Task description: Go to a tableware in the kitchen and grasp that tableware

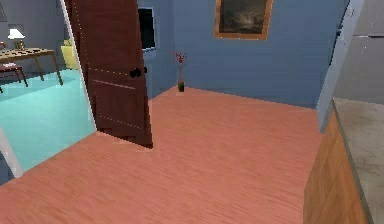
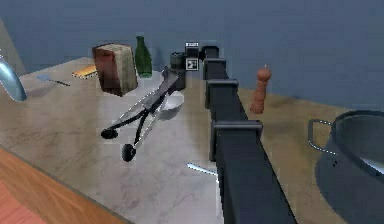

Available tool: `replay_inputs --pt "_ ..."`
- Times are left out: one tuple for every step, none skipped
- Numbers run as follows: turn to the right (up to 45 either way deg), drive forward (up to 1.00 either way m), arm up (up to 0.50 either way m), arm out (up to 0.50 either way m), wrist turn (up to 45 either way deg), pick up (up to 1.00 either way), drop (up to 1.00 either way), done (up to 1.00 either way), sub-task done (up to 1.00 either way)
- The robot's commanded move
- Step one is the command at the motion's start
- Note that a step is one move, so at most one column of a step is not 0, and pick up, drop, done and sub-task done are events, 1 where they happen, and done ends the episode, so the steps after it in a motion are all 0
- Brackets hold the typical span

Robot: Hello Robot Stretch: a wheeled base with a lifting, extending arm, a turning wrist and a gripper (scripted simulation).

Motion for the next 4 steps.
replay_inputs --pt "0.0 0.00 0.00 0.00 45.0 0.00 0.00 0.00 0.00" --pt "0.0 0.00 0.00 0.00 45.0 0.00 0.00 0.00 0.00" --pt "0.0 0.00 0.00 0.00 15.0 0.00 0.00 0.00 0.00" --pt "0.0 0.00 -0.08 0.00 0.0 0.00 0.00 0.00 0.00"
